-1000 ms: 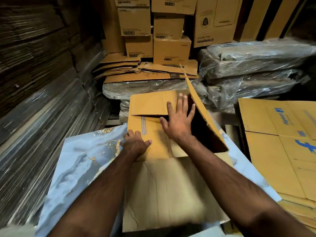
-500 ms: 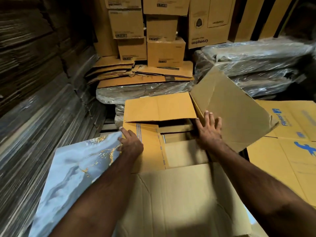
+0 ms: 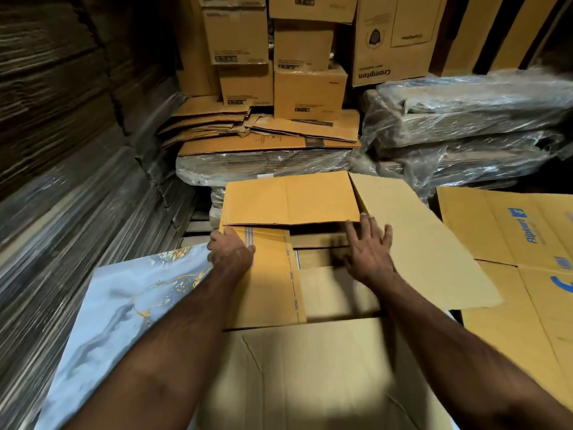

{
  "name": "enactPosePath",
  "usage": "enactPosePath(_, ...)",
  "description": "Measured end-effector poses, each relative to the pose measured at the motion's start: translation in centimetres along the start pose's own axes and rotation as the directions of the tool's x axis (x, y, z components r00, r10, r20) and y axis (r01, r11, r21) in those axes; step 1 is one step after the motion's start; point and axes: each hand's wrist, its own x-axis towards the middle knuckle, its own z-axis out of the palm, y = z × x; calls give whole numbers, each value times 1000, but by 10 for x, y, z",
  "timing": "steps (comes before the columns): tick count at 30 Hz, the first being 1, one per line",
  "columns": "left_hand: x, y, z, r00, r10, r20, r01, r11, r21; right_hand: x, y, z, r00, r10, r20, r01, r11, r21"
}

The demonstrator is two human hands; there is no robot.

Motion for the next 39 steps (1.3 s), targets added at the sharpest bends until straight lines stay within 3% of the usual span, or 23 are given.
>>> enactPosePath(3, 12, -12, 10, 996, 68, -59, -73, 993, -90, 5, -33, 10, 990, -115, -79, 123, 988, 96)
enactPosePath(7, 12, -25, 25, 979, 139, -152, -155, 983, -101, 26, -51, 29, 984, -134, 121, 119, 985, 125)
enactPosePath(10, 19, -28, 23, 990, 79, -119, -102, 973, -205, 41, -52, 43, 960, -158, 232, 134, 984, 118)
enactPosePath(14, 23, -32, 21, 996, 23, -84, -44, 966, -254, 61, -58, 52, 954, -119, 274, 77, 984, 159)
enactPosePath(18, 23, -28, 22, 997, 12, -77, -30, 970, -240, 89, -74, 44, 979, -133, 153, 115, 987, 116)
enactPosePath(23, 23, -25, 22, 998, 20, -65, -33, 976, -216, 152, -95, 16, 985, -127, -120, 138, 986, 90)
enactPosePath(26, 19, -22, 20, 997, 34, -66, -46, 981, -188, 194, -99, 0, 975, -129, -178, 153, 980, 124)
enactPosePath(29, 21, -26, 19, 997, 40, -73, -53, 982, -179, 229, -101, -12, 985, -174, 10, 172, 980, 95)
enactPosePath(35, 26, -32, 21, 997, 31, -78, -46, 978, -203, 272, -98, 1, 964, -126, 236, 98, 987, 126)
enactPosePath(39, 30, -34, 22, 996, 29, -84, -46, 977, -209, 276, -100, 5, 954, -124, 274, 108, 991, 74)
